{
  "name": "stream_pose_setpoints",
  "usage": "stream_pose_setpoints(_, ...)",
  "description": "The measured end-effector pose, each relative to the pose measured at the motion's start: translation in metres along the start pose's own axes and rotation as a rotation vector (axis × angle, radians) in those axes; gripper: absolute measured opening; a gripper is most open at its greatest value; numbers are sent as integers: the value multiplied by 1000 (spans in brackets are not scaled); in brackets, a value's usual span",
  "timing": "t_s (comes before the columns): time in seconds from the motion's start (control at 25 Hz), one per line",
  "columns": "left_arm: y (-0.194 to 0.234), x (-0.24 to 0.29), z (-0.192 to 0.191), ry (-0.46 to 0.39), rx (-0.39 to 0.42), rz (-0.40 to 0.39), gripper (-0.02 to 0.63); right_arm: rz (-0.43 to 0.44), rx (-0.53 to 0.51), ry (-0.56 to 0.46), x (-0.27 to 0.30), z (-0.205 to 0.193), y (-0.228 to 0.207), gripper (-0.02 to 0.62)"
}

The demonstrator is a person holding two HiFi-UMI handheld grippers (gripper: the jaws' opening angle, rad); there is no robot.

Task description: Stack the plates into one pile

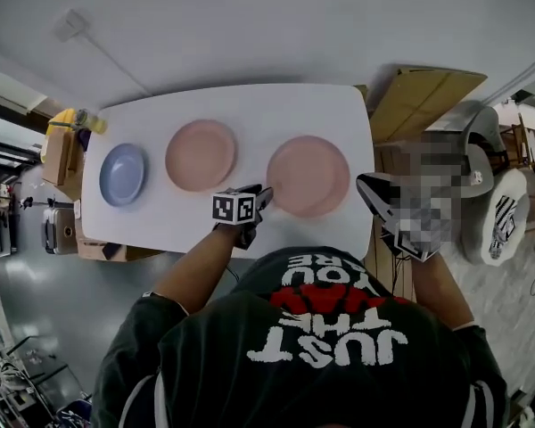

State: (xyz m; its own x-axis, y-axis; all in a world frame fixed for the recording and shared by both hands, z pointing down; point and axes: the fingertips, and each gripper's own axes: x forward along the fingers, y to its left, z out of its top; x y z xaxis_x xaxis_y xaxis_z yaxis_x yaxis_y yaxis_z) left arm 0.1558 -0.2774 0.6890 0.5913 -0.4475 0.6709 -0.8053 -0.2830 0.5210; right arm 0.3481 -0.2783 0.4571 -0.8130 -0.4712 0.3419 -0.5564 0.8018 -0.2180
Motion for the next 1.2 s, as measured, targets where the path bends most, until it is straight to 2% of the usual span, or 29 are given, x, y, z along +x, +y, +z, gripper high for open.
stream_pose_setpoints(0.16,16,29,-15,87,-94,22,158,-10,32,30,1,-17,-1,6)
stream_pose_setpoints(0.28,20,45,-19,107,-191,35,153,-21,53,51,-5,-28,0,6)
stream_pose_setpoints(0.36,22,49,-18,105,-242,51,123,-32,64,62,-9,-34,0,6)
stream_pose_setpoints(0.44,23,52,-17,98,-318,47,56,-43,70,73,-13,-38,-1,6)
stream_pose_setpoints(0.52,21,53,-15,77,-425,22,26,-48,71,85,-15,-40,-2,6)
stream_pose_setpoints(0.6,17,52,-10,59,-472,-6,25,-46,68,95,-13,-39,-2,6)
stream_pose_setpoints(0.72,19,37,3,5,-513,-30,25,-25,53,104,-2,-35,1,6)
stream_pose_setpoints(0.84,39,3,29,-95,-551,-26,21,11,31,109,19,-27,8,6)
stream_pose_setpoints(1.04,110,-75,57,-241,-614,66,23,72,4,108,73,-7,22,6)
stream_pose_setpoints(1.2,182,-134,54,-316,-682,166,23,112,-4,114,127,6,38,6)
